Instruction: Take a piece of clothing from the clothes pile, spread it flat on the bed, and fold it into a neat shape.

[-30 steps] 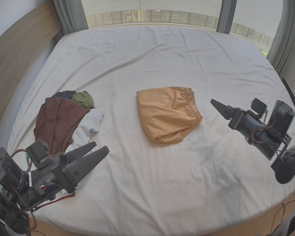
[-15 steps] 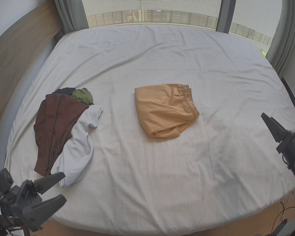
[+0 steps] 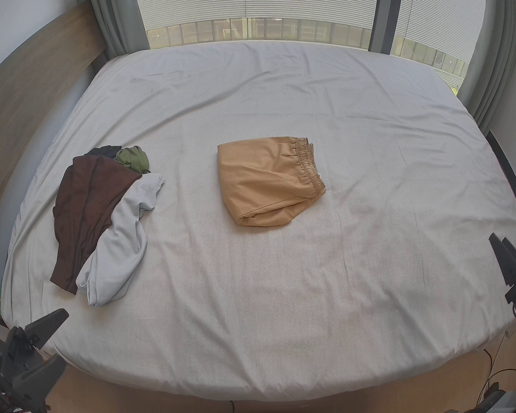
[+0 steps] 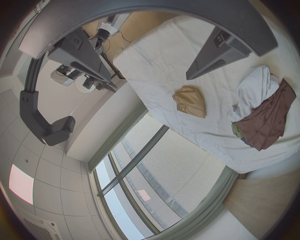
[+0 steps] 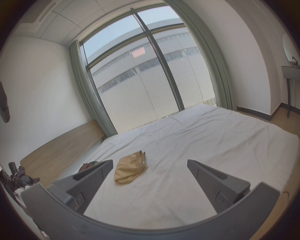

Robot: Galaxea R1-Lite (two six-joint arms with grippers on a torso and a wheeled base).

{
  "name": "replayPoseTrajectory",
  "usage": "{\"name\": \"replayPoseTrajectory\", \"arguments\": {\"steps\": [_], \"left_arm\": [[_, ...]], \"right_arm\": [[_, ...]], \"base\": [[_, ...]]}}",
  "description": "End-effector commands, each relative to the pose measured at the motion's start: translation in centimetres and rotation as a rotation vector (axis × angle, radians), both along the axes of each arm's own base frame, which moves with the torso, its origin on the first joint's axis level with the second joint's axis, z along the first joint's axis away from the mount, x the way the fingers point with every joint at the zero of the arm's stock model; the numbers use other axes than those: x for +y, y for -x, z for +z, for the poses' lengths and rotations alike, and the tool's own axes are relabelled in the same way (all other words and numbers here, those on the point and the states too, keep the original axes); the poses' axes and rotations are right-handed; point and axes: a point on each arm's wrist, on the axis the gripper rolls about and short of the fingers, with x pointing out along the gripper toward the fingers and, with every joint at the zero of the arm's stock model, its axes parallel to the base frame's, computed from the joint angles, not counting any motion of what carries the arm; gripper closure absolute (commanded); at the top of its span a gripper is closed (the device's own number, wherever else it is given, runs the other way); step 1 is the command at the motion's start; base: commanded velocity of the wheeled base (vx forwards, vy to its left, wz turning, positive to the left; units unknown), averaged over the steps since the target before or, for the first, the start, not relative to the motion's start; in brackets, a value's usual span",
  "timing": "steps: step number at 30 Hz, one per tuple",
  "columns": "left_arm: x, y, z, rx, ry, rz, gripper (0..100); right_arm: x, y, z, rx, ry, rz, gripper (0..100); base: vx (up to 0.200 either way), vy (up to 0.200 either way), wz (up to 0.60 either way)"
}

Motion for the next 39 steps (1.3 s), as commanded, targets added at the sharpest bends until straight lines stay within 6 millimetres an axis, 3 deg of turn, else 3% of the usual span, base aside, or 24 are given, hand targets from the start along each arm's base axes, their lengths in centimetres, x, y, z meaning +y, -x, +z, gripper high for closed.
{"name": "replayPoseTrajectory", "arguments": {"steps": [1, 8, 12, 15, 17, 20, 23, 28, 31, 33, 37, 39], "left_arm": [[0.4, 0.6, -0.6, -0.006, 0.001, 0.017, 0], [0.7, 1.1, -1.1, -0.082, -0.112, 0.093, 0], [1.1, 1.9, -1.6, -0.100, -0.121, 0.157, 0], [1.5, 2.9, -2.5, -0.100, -0.136, 0.221, 0], [1.7, 3.8, -3.4, -0.100, -0.157, 0.265, 0], [1.7, 5.0, -5.1, -0.111, -0.206, 0.294, 0], [1.7, 5.1, -6.0, -0.090, -0.284, 0.338, 0], [1.7, 5.1, -6.2, -0.071, -0.302, 0.403, 0], [1.6, 5.7, -7.8, -0.026, -0.354, 0.505, 0], [1.8, 5.7, -7.5, -0.026, -0.369, 0.555, 0], [1.9, 5.6, -7.5, -0.030, -0.364, 0.623, 0], [1.9, 5.6, -7.5, -0.039, -0.356, 0.626, 0]], "right_arm": [[-0.1, 1.9, -0.5, -0.016, 0.001, 0.022, 0], [-0.4, 3.1, -0.3, -0.071, 0.044, -0.023, 0], [-0.7, 5.5, -1.2, -0.087, 0.084, -0.084, 0], [-0.3, 8.4, -3.3, -0.083, 0.117, -0.047, 0], [0.2, 10.2, -5.9, -0.041, 0.161, 0.012, 0], [0.3, 9.8, -7.7, 0.133, 0.208, 0.074, 0], [0.4, 10.0, -8.4, 0.179, 0.197, 0.130, 0], [0.4, 10.0, -8.5, 0.184, 0.214, 0.102, 0], [-0.1, 9.9, -8.5, 0.189, 0.295, -0.108, 0], [-0.2, 9.9, -8.4, 0.193, 0.303, -0.177, 0], [-0.2, 9.9, -8.4, 0.188, 0.336, -0.170, 0], [-0.1, 10.0, -8.4, 0.163, 0.391, -0.051, 0]], "base": [[0.000, 0.000, 0.00], [0.000, 0.000, 0.00], [0.000, 0.000, 0.00], [0.000, 0.000, 0.00], [0.000, 0.000, 0.00], [0.000, 0.000, 0.00], [0.000, 0.000, 0.00], [0.000, 0.000, 0.00], [0.000, 0.000, 0.00], [0.000, 0.000, 0.00], [0.000, 0.000, 0.00], [0.000, 0.000, 0.00]]}}
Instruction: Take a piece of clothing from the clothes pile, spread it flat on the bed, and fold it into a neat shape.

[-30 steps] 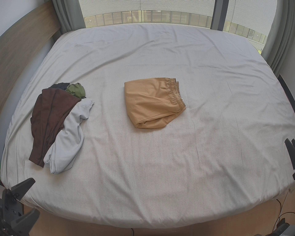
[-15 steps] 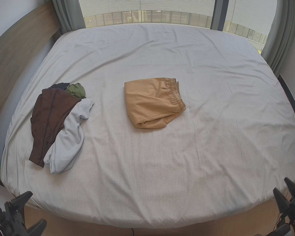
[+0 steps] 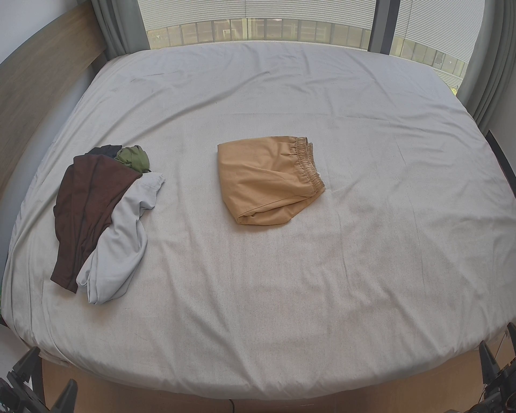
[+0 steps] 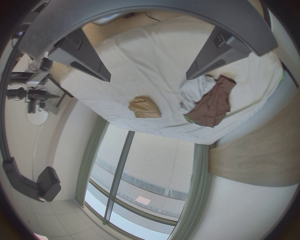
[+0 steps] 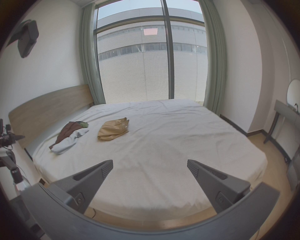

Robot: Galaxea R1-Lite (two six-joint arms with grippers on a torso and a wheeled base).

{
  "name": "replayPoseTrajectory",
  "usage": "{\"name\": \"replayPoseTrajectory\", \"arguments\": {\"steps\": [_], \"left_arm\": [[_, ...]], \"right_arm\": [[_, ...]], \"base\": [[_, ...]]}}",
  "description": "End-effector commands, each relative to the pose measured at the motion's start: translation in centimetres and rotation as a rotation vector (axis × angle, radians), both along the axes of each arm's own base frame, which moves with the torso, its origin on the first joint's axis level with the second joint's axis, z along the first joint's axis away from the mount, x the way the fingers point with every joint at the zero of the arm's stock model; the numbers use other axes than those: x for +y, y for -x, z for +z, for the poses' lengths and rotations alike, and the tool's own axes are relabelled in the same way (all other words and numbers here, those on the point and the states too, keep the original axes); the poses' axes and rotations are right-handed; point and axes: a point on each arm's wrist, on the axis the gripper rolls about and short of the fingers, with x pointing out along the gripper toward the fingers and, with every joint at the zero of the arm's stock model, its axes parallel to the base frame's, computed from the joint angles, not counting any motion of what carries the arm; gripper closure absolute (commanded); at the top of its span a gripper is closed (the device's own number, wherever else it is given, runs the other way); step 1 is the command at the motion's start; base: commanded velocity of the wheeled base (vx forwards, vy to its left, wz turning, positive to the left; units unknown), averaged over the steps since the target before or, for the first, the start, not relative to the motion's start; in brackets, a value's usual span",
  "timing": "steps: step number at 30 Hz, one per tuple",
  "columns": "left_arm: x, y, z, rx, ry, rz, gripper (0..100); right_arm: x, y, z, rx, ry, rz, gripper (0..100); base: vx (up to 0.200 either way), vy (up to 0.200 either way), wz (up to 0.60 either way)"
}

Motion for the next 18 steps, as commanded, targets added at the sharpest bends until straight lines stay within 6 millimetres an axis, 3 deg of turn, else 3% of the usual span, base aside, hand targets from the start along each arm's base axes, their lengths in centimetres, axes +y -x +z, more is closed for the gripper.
{"name": "replayPoseTrajectory", "arguments": {"steps": [1, 2, 10, 13, 15, 18], "left_arm": [[0.04, 0.34, -0.67, -0.039, -0.012, 0.070, 0], [0.04, 0.36, -0.66, -0.042, -0.014, 0.070, 0], [0.04, 0.36, -0.64, -0.044, -0.014, 0.067, 0], [0.04, 0.36, -0.63, -0.044, -0.009, 0.070, 0], [0.04, 0.36, -0.63, -0.042, 0.000, 0.068, 0], [0.04, 0.36, -0.63, -0.041, 0.003, 0.069, 0]], "right_arm": [[0.15, 0.11, -0.51, -0.012, 0.080, 0.123, 0], [0.19, 0.18, -0.52, -0.018, 0.098, 0.224, 0], [0.03, 0.67, -0.60, -0.074, 0.104, 0.315, 0], [-0.03, 1.00, -0.65, -0.118, 0.097, 0.233, 0], [-0.64, 0.91, -0.85, -0.086, 0.084, -0.037, 0], [-0.71, 0.90, -1.48, -0.024, 0.016, -0.060, 0]], "base": [[0.000, 0.000, 0.00], [0.000, 0.000, 0.00], [0.000, 0.000, 0.00], [0.000, 0.000, 0.00], [0.000, 0.000, 0.00], [0.000, 0.000, 0.00]]}}
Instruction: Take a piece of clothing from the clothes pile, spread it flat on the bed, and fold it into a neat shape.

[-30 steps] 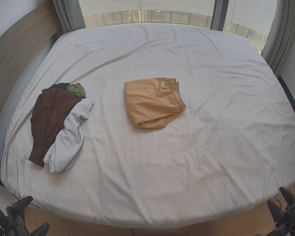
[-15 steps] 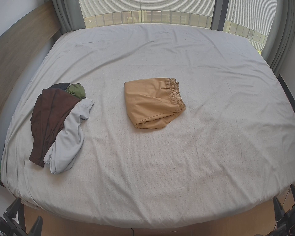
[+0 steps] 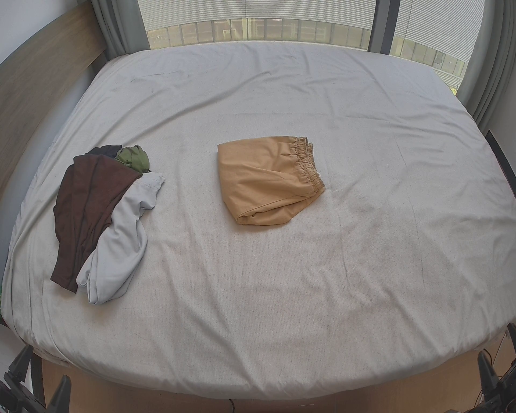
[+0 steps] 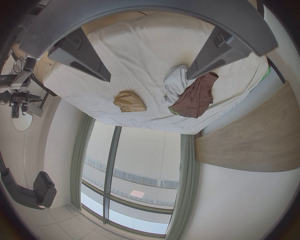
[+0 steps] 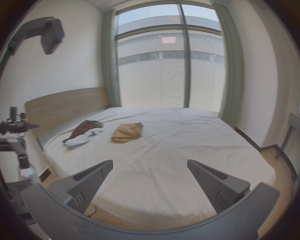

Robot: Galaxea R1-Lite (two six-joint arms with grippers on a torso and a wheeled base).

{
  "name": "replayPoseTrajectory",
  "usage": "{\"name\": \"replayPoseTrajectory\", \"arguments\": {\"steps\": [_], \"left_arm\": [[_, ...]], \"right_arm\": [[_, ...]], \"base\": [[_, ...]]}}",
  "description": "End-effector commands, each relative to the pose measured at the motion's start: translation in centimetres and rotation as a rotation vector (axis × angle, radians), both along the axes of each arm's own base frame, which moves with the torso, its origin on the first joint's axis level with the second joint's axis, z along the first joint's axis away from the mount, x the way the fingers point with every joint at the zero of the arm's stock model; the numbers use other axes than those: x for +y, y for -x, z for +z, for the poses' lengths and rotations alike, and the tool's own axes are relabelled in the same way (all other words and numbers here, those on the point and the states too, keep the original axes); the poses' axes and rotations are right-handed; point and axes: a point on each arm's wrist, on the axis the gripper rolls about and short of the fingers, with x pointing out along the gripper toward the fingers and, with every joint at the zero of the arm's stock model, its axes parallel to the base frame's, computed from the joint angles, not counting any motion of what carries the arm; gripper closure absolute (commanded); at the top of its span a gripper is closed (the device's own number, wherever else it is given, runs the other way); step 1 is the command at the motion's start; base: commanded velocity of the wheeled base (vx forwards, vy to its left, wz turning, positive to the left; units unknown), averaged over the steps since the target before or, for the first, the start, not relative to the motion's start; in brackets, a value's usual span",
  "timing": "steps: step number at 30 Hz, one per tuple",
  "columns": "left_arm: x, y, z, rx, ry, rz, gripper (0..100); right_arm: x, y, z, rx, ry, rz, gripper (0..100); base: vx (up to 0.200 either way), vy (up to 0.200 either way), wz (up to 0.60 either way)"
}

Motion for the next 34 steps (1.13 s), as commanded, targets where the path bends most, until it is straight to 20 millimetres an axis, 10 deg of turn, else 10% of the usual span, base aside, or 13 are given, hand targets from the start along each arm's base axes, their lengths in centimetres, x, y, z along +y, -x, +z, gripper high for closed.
{"name": "replayPoseTrajectory", "arguments": {"steps": [1, 34], "left_arm": [[0.00, -0.05, -0.50, 0.007, 0.009, 0.003, 0], [0.43, -0.12, -1.23, 0.069, -0.090, 0.192, 0]], "right_arm": [[-0.39, 0.07, -1.17, 0.050, -0.046, -0.190, 0], [-0.33, 0.07, -1.16, 0.047, -0.027, -0.169, 0]], "base": [[0.000, 0.000, 0.00], [0.000, 0.000, 0.00]]}}
